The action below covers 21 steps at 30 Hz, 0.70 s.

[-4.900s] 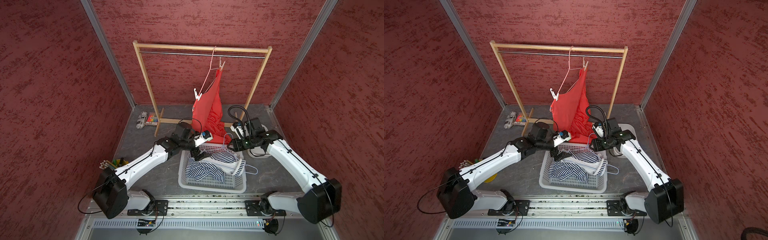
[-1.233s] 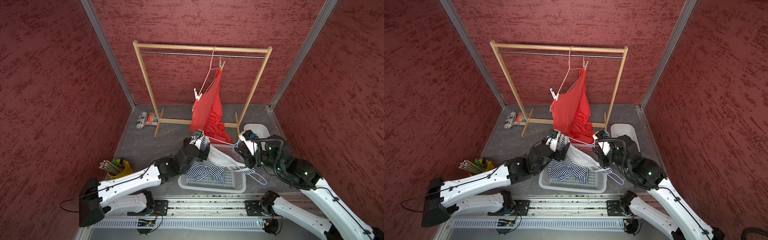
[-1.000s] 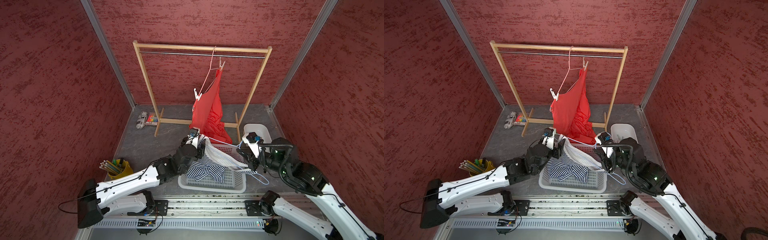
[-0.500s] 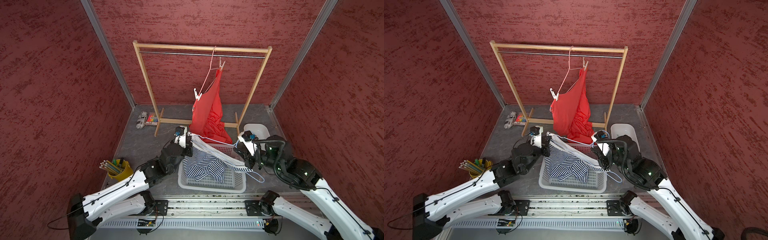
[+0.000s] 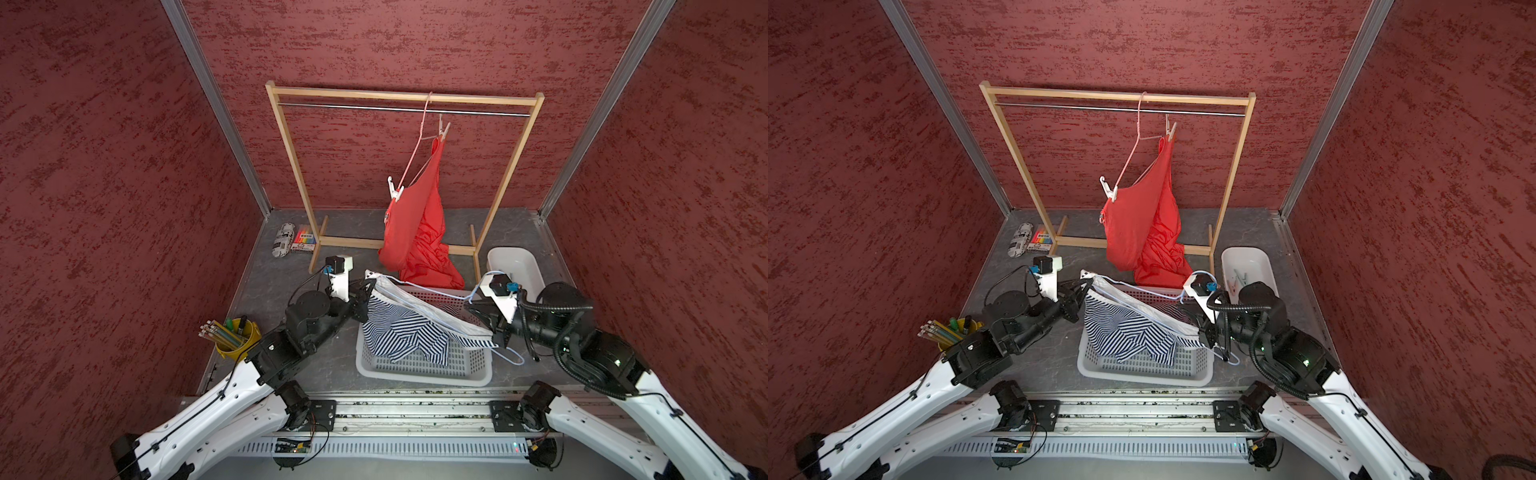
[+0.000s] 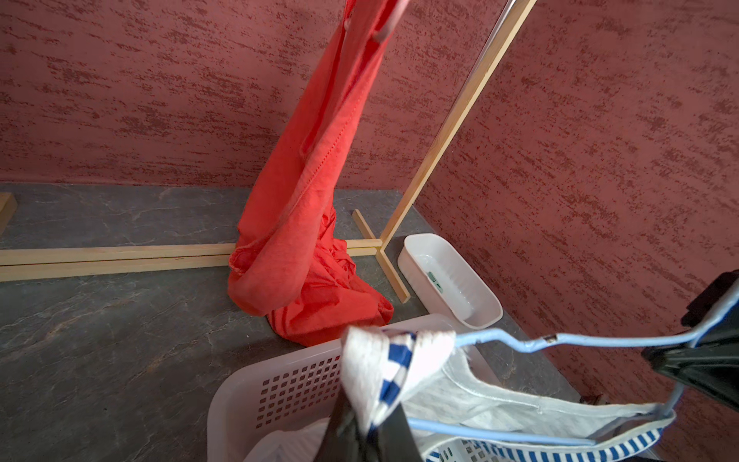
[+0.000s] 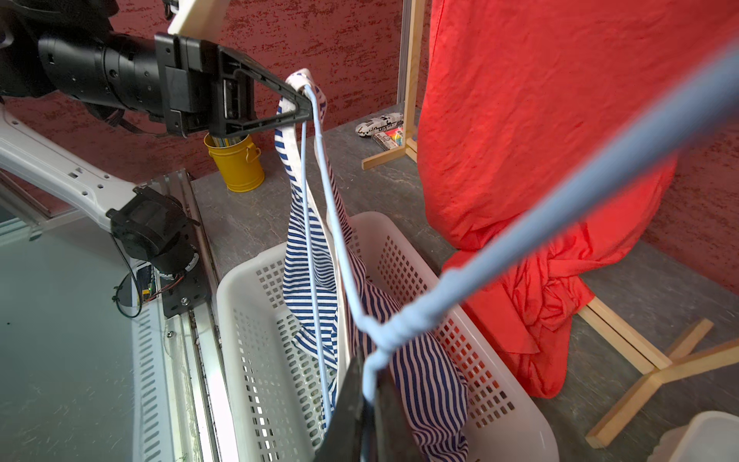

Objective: Remove the clothespins securing tank tops to the hanger
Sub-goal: Remove the tank top from the hanger.

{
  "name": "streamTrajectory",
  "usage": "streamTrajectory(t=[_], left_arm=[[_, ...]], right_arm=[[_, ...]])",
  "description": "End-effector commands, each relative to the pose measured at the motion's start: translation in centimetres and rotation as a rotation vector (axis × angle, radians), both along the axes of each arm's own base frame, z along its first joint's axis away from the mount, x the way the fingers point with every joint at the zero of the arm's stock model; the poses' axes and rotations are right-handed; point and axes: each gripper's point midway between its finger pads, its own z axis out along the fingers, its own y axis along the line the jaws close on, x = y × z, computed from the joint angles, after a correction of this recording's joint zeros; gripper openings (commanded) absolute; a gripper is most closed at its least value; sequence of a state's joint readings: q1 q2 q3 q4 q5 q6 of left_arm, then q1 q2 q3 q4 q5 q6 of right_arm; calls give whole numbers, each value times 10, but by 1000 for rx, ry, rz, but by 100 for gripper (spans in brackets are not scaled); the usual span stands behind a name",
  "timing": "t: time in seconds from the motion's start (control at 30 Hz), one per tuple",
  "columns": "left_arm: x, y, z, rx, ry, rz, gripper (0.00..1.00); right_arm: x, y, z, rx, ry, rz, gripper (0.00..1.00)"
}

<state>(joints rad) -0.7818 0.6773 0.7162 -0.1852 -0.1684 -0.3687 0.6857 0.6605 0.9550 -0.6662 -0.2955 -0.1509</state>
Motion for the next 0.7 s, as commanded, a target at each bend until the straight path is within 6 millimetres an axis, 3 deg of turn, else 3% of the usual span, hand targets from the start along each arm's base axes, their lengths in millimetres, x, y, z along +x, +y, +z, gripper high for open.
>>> streamTrajectory(t=[0.0, 0.17, 0.27, 0.37, 0.4, 0.43, 0.53, 0.67], left_arm=[[22, 51, 23, -82, -30, 260, 10], [27, 59, 28, -146, -8, 276, 16], [28, 67, 25, -190, -3, 292, 32], [28, 76, 24, -214, 5, 312, 23], [28, 80, 24, -218, 5, 321, 15], [28, 80, 24, -219, 3, 314, 0], [30, 67, 24, -215, 4, 233, 0], [27, 25, 21, -230, -12, 5, 0]], right_arm=[[-8, -12, 2, -32, -8, -10, 0], [-3, -20, 7, -26, -33, -68, 0], [0, -25, 13, -10, -55, -106, 0], [0, -31, 20, 4, -80, -133, 0], [-1, -33, 22, 6, -86, -140, 0], [0, -35, 24, 6, -91, -151, 0], [3, -35, 28, 26, -110, -165, 0], [12, -29, 44, 117, -168, -177, 0]])
